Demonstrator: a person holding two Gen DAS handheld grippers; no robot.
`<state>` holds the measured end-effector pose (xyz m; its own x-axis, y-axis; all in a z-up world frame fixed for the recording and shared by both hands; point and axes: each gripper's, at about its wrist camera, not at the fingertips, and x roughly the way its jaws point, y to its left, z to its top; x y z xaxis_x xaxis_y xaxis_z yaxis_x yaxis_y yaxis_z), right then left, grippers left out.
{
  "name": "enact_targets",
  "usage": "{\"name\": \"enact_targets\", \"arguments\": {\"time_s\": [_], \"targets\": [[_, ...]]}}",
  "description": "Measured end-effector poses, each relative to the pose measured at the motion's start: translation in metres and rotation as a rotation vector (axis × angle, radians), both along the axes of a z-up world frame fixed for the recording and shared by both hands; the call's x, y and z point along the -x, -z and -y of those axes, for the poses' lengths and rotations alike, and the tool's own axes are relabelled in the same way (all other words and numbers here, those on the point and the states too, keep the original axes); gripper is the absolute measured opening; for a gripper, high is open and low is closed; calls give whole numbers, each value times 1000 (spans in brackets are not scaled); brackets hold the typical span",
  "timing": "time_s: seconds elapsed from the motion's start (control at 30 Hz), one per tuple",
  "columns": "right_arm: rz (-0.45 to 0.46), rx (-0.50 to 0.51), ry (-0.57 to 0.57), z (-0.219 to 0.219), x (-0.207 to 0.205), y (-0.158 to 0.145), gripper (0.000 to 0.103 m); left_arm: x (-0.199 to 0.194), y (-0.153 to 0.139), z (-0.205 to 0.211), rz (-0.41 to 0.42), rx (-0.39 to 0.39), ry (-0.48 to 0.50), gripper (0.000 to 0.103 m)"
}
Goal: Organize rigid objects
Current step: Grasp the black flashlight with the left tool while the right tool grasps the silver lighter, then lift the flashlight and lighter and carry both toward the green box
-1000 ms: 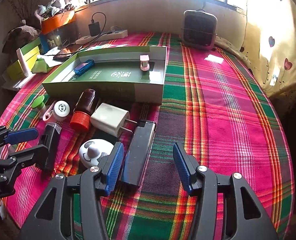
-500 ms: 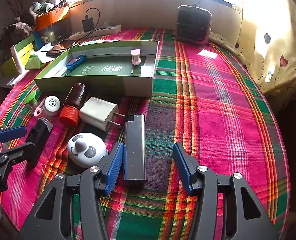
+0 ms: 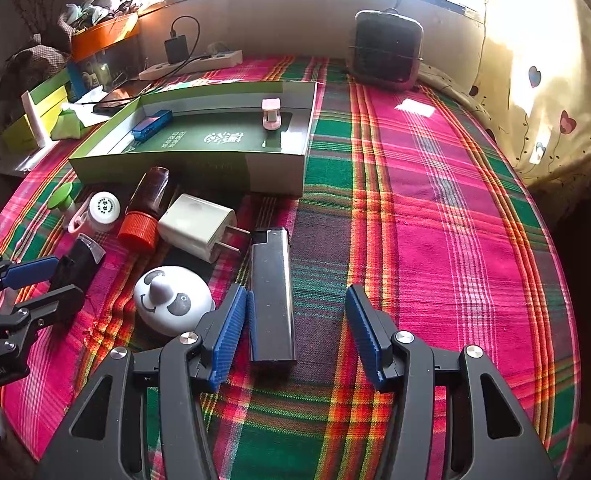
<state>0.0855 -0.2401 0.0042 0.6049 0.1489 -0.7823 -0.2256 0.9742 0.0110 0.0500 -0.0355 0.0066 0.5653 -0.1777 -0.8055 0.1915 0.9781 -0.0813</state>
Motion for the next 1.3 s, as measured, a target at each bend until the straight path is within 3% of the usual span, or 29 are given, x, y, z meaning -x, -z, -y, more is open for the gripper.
{"name": "enact_targets", "arguments": {"time_s": [0.3, 0.47, 0.7, 1.3], "targets": [[0, -7, -5, 0, -2, 0, 51, -3, 1, -3, 26, -6, -11, 46], [6, -9, -5, 0, 0, 0, 37, -4, 1, -9, 29, 3, -28, 31], [7, -12, -20, -2, 0, -1, 25, -4, -1, -11, 30, 12, -28, 26], [7, -27, -24, 0, 1, -1, 24, -4, -2, -12, 29, 15, -29, 26]]}}
